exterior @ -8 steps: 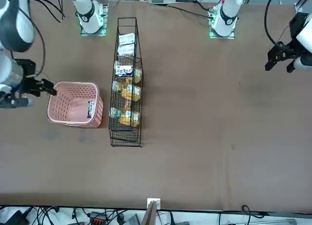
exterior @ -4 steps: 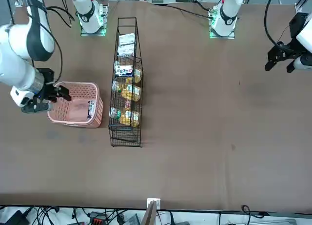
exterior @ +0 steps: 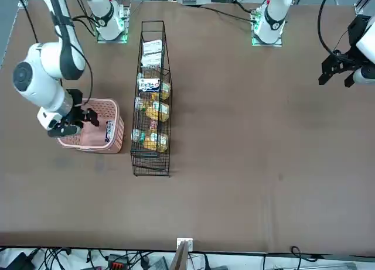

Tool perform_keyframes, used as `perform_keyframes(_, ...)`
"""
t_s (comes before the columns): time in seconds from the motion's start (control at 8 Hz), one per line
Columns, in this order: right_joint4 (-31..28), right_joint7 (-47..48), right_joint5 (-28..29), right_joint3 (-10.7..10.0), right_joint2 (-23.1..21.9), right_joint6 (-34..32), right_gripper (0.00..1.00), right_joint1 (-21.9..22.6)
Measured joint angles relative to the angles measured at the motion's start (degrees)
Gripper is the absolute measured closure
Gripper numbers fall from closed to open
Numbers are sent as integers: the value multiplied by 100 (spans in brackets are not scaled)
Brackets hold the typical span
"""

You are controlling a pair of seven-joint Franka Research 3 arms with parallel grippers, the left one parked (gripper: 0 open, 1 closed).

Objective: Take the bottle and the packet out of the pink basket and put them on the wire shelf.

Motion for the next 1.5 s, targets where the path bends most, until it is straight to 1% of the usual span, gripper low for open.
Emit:
perform_keyframes(0.25, -230, 165, 0, 89, 87, 387, 7, 4)
perform_keyframes(0.75, -304, 397, 0, 190, 414, 777, 12, 54)
perform_keyframes(1.12, -309, 404, 0, 214, 651, 964, 12, 77)
perform_keyframes(1.5, -396, 415, 0, 281, 768, 1212, 12, 96)
